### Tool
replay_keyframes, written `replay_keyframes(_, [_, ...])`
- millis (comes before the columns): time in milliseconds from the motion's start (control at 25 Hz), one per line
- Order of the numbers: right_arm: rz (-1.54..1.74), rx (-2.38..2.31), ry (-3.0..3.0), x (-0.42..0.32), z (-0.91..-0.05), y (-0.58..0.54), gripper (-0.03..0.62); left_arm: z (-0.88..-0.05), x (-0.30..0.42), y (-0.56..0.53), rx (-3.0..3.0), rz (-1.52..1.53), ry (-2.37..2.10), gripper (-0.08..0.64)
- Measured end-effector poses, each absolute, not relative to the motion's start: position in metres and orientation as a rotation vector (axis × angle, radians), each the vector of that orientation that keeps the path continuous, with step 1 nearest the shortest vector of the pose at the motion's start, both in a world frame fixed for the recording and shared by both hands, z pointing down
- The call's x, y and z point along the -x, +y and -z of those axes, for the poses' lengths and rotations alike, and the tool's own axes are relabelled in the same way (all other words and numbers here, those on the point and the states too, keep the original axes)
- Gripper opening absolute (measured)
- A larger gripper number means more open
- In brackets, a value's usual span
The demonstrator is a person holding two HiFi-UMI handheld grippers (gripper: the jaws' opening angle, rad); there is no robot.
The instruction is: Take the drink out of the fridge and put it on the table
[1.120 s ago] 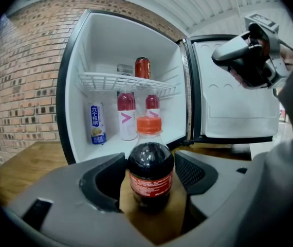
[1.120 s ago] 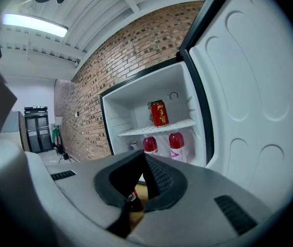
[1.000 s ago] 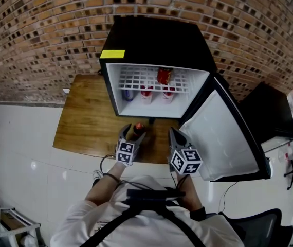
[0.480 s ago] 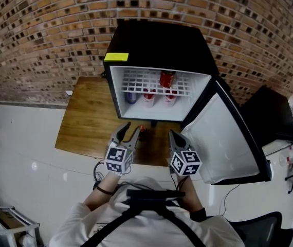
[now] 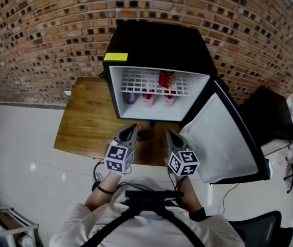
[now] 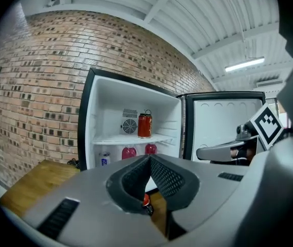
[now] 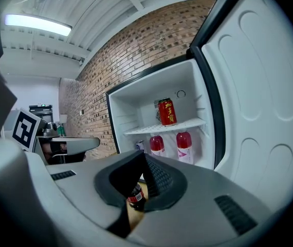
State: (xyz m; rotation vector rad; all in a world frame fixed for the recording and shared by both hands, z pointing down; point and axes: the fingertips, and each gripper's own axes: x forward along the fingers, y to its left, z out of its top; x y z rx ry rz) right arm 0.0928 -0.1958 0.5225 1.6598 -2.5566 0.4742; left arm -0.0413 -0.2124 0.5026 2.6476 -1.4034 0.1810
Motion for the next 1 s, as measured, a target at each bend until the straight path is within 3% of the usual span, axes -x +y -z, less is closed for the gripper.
replay_keyframes(1000, [-0.417, -1.641, -2.545, -0.089, -0.521, -0.190, 0.012, -0.517, 0.036, -0.205, -2.598, -0.227, -1.377, 0.002])
